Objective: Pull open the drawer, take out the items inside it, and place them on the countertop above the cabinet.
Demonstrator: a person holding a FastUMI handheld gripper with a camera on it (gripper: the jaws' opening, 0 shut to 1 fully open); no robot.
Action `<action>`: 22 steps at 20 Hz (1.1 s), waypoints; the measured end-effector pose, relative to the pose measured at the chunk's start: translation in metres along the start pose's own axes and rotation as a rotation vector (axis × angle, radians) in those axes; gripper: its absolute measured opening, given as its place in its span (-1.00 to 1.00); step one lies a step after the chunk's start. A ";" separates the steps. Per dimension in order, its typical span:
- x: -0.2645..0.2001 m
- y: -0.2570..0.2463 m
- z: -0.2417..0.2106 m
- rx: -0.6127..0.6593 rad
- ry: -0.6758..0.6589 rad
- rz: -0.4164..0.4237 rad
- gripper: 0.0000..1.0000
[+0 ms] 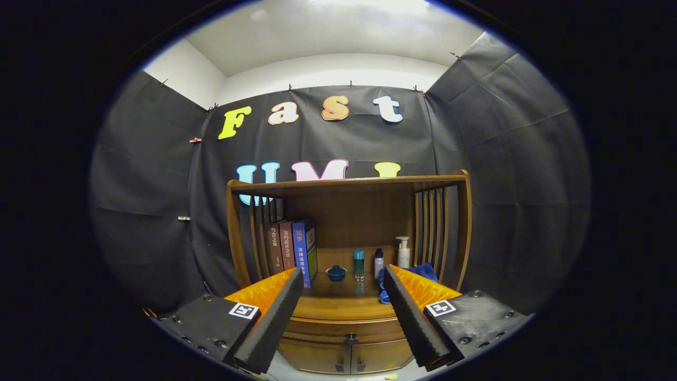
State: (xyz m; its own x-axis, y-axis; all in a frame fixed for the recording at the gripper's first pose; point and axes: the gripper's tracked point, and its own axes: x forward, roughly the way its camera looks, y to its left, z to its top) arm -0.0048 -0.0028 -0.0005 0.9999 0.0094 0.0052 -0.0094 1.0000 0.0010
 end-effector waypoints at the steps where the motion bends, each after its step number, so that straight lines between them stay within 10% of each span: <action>1: 0.000 0.000 -0.001 0.001 0.003 0.001 0.97; 22: 0.054 -0.009 -0.139 0.033 0.253 -0.025 0.98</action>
State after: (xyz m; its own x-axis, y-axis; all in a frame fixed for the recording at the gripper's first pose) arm 0.0504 -0.0114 -0.1388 0.9694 -0.0114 -0.2452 0.0196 0.9993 0.0310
